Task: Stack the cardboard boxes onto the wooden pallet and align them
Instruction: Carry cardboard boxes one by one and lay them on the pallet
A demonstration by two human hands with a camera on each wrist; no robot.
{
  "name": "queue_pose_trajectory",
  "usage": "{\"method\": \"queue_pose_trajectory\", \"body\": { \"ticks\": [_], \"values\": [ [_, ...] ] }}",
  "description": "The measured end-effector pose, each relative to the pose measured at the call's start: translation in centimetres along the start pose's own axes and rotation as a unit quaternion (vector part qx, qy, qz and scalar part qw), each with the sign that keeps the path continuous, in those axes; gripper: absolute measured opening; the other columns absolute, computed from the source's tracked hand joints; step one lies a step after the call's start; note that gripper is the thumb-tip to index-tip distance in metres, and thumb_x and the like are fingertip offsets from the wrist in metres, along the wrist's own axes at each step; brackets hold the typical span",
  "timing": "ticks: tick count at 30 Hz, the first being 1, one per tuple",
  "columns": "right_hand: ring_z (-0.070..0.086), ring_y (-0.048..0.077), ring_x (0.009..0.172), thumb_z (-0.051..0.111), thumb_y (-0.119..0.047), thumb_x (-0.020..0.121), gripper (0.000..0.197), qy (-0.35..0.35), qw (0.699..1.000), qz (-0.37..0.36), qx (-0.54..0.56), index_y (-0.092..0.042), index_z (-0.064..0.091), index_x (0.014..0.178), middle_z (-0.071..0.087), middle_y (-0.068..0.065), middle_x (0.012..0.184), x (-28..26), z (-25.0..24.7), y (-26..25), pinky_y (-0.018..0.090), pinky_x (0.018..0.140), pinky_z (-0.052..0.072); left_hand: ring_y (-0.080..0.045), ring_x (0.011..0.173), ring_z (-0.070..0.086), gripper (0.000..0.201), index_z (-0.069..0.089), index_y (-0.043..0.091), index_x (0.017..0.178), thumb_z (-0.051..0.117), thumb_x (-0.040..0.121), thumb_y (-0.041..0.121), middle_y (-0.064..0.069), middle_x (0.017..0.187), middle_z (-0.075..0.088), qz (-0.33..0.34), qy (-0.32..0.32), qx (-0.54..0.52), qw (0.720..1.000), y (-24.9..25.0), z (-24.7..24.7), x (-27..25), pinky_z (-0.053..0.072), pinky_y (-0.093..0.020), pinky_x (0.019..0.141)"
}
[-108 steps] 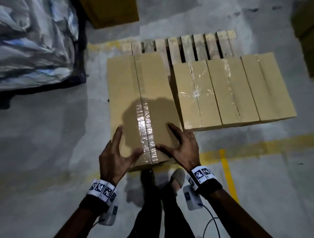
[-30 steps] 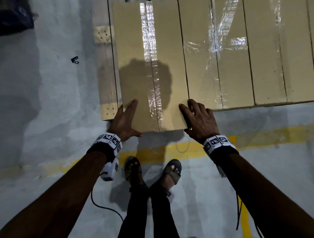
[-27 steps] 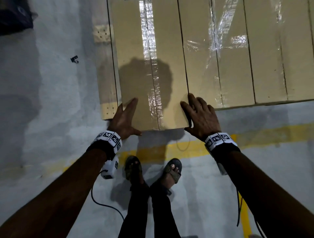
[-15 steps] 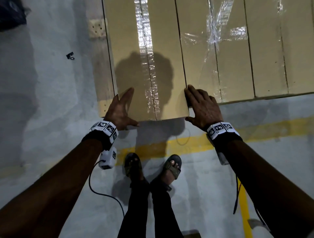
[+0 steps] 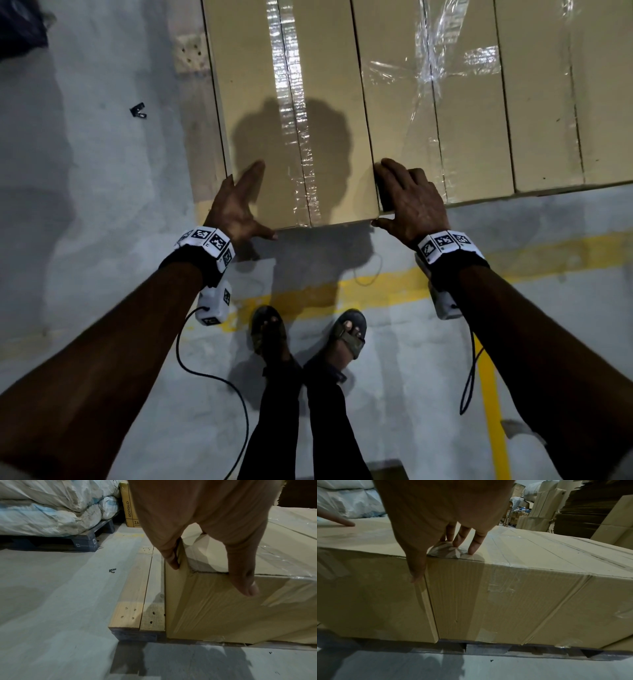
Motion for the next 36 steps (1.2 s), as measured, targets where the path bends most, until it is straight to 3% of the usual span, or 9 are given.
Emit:
{"method": "queue_pose_trajectory", "body": {
  "ticks": [3, 7, 12, 20, 24, 29, 34, 36],
  "values": [
    [0.047, 0.038, 0.123, 0.092, -0.032, 0.072, 0.104, 0.005, 1.0, 0.001, 0.02, -0.016, 0.036, 0.159, 0.036, 0.003, 0.164, 0.2, -0.3, 0.2, 0.05, 0.094, 0.05, -0.035, 0.154, 0.018, 0.143, 0.02, 0.039, 0.164, 0.104, 0.049, 0.02, -0.002, 0.168, 0.025, 0.008, 0.001, 0.008, 1.0, 0.9, -0.2, -0.3, 0.025, -0.043, 0.125],
    [0.047, 0.036, 0.124, 0.09, -0.031, 0.075, 0.099, 0.008, 0.999, 0.01, 0.03, -0.018, 0.038, 0.158, 0.037, 0.001, 0.164, 0.3, -0.3, 0.3, 0.047, 0.095, 0.049, -0.038, 0.152, 0.025, 0.144, 0.019, 0.045, 0.162, 0.104, 0.048, 0.021, -0.008, 0.165, 0.025, -0.008, 0.008, 0.009, 1.0, 1.1, -0.6, -0.3, 0.033, -0.045, 0.121],
    [0.046, 0.034, 0.124, 0.091, -0.031, 0.074, 0.099, 0.019, 0.999, 0.01, 0.037, -0.018, 0.04, 0.157, 0.039, 0.0, 0.163, 0.2, -0.4, 0.5, 0.045, 0.095, 0.05, -0.039, 0.152, 0.026, 0.144, 0.019, 0.049, 0.161, 0.104, 0.048, 0.022, -0.011, 0.166, 0.023, -0.018, 0.003, 0.006, 1.0, 1.3, -0.6, -0.4, 0.035, -0.047, 0.119],
    [0.05, 0.036, 0.119, 0.094, -0.03, 0.069, 0.098, 0.036, 0.998, -0.009, 0.043, -0.016, 0.047, 0.154, 0.045, 0.003, 0.159, 0.1, -0.6, 0.5, 0.046, 0.092, 0.054, -0.037, 0.153, 0.025, 0.14, 0.025, 0.041, 0.162, 0.104, 0.048, 0.024, -0.007, 0.165, 0.032, -0.001, 0.018, 0.013, 1.0, 1.4, -0.8, -0.7, 0.031, -0.042, 0.123],
    [0.051, 0.036, 0.12, 0.094, -0.03, 0.069, 0.097, 0.041, 0.998, -0.013, 0.042, -0.015, 0.048, 0.153, 0.047, 0.005, 0.158, 0.1, -0.6, 0.6, 0.046, 0.09, 0.054, -0.034, 0.157, 0.016, 0.137, 0.025, 0.038, 0.163, 0.103, 0.052, 0.025, -0.001, 0.168, 0.029, 0.017, 0.015, 0.021, 1.0, 1.4, -0.6, -0.5, 0.023, -0.041, 0.125],
    [0.05, 0.035, 0.119, 0.093, -0.031, 0.07, 0.095, 0.049, 0.998, -0.017, 0.033, -0.014, 0.048, 0.152, 0.047, 0.005, 0.157, 0.0, -0.7, 0.7, 0.045, 0.089, 0.054, -0.032, 0.158, 0.012, 0.138, 0.024, 0.044, 0.162, 0.103, 0.05, 0.03, 0.006, 0.169, 0.028, 0.021, 0.01, 0.032, 0.999, 0.3, 0.0, 0.4, 0.021, -0.041, 0.126],
    [0.052, 0.037, 0.117, 0.093, -0.03, 0.07, 0.096, 0.058, 0.998, -0.02, 0.031, -0.014, 0.048, 0.152, 0.047, 0.006, 0.157, -0.2, -0.6, 1.4, 0.046, 0.084, 0.056, -0.03, 0.158, 0.016, 0.137, 0.022, 0.052, 0.159, 0.103, 0.05, 0.033, 0.009, 0.168, 0.028, 0.029, 0.002, 0.04, 0.999, -0.1, 0.7, 1.3, 0.019, -0.031, 0.123],
    [0.052, 0.037, 0.117, 0.093, -0.03, 0.071, 0.095, 0.058, 0.998, -0.023, 0.03, -0.013, 0.048, 0.152, 0.047, 0.006, 0.157, -0.2, -0.6, 1.5, 0.046, 0.083, 0.056, -0.031, 0.158, 0.015, 0.136, 0.023, 0.052, 0.159, 0.103, 0.052, 0.031, 0.009, 0.168, 0.029, 0.031, 0.003, 0.034, 0.999, 0.1, 0.6, 1.3, 0.019, -0.032, 0.123]
  ]
}}
Point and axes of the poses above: each hand's wrist, its own x-axis towards the middle knuckle, its own z-axis out of the palm, y = z × x, the point moved 10 cm from there along x, towards the middle knuckle
